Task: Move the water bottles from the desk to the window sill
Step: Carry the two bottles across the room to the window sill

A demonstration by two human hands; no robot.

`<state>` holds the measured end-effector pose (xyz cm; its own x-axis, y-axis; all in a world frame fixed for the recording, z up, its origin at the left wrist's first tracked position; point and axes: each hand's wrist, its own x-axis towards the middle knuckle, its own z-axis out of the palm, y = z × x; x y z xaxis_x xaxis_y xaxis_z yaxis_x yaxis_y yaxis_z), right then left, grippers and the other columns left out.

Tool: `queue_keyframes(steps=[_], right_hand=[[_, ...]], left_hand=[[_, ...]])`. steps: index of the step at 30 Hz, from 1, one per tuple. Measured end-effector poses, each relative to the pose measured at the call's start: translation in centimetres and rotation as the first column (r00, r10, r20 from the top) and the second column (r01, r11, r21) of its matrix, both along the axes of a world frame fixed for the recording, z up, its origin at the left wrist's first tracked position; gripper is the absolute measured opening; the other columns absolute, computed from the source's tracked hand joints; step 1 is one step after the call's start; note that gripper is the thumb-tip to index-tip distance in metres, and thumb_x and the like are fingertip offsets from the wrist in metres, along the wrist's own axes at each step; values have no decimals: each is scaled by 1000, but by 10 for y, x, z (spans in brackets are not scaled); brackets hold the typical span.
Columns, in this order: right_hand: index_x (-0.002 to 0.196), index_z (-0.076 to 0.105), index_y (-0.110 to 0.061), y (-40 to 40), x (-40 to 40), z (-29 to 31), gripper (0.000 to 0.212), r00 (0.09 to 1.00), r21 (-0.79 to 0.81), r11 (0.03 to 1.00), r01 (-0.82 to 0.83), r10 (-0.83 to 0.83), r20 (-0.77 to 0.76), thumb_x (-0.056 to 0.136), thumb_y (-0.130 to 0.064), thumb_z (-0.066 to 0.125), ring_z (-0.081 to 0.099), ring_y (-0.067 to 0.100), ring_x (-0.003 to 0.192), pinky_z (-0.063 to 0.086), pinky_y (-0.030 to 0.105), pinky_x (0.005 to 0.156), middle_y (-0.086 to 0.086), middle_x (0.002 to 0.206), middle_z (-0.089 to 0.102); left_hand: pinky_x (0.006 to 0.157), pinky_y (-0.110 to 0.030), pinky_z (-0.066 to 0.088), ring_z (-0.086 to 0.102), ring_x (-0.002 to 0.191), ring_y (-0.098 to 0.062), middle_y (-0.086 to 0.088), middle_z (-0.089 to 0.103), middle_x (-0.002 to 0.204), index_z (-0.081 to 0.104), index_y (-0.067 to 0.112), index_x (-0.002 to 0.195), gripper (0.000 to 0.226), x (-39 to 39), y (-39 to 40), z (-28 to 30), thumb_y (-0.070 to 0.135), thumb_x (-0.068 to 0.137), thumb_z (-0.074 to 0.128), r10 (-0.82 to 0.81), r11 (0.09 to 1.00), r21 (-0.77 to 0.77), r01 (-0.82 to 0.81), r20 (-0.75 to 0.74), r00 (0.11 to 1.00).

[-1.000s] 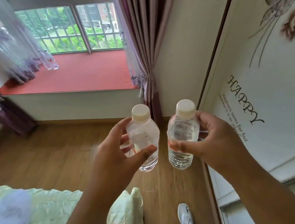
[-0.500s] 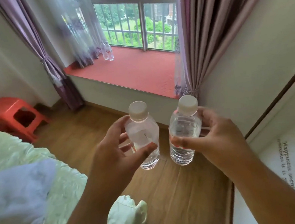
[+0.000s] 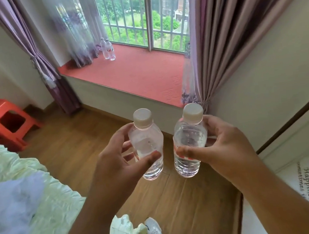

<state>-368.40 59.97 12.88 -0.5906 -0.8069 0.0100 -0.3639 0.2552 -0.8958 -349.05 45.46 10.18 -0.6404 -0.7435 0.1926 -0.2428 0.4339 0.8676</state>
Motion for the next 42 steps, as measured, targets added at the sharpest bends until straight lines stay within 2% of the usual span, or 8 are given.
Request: queue_keyframes(steps=[4,10,16,24,28,32,36,42], right_hand=[[106,64,-44,-24,-30,2,60,995,19,996,89,-88,-42,57,-37,99,69,-10,86,49,4,70,-33,95,71],[115,67,-38,-80,-61,16,67,981,2,986,166,-165,-105,57,-36,99,69,-9,86,49,5,70,-27,96,73],[116,70,-34,-151,-61,13,64,989,-41,990,133,-135,-56,59,-32,99,71,-2,90,55,16,77,-19,99,76],[113,69,-35,-264,-46,12,62,998,-28,998,-64,63,-31,58,-34,98,67,-11,88,47,3,70,-27,95,73],[113,68,-35,-327,-37,3,62,979,-16,979,-205,205,-16,57,-38,97,69,-8,88,52,15,76,-27,97,74],[114,69,-34,-393,-28,-5,63,934,-15,934,-358,358,0,58,-37,97,72,-1,90,57,27,84,-21,101,75],[114,69,-34,-462,-27,-8,61,867,-29,868,-495,496,41,60,-32,99,74,7,92,59,42,89,-15,103,76],[117,68,-35,-563,-36,-5,66,762,-54,762,-645,647,28,58,-36,98,72,1,94,58,37,90,-19,104,75]], left_hand=[[89,-19,58,62,114,8,26,65,127,50,38,143,84,-40,-37,0,52,68,86,-88,995,54,89,-34,996],[94,-39,58,67,114,-5,16,72,121,54,37,140,79,-80,-107,12,40,70,91,-138,978,140,157,-138,981],[98,-39,56,65,118,-4,18,70,122,55,42,137,75,-81,-172,18,40,72,91,-106,989,89,115,-105,989],[91,-16,55,61,114,10,32,66,122,52,48,134,74,-38,-245,15,51,70,88,103,994,52,-101,-52,993],[81,-3,48,57,107,23,49,58,113,47,54,132,75,-13,-273,8,54,68,86,257,966,37,-257,-4,966],[95,-21,54,61,117,5,27,62,132,47,48,141,83,8,-303,2,57,69,86,439,897,24,-441,59,897],[103,-30,53,61,122,-1,22,62,135,47,48,142,83,16,-332,6,49,70,89,590,803,48,-594,80,804],[102,-38,55,63,120,-3,22,64,132,48,51,138,82,7,-383,18,50,68,91,750,651,56,-757,103,653]])
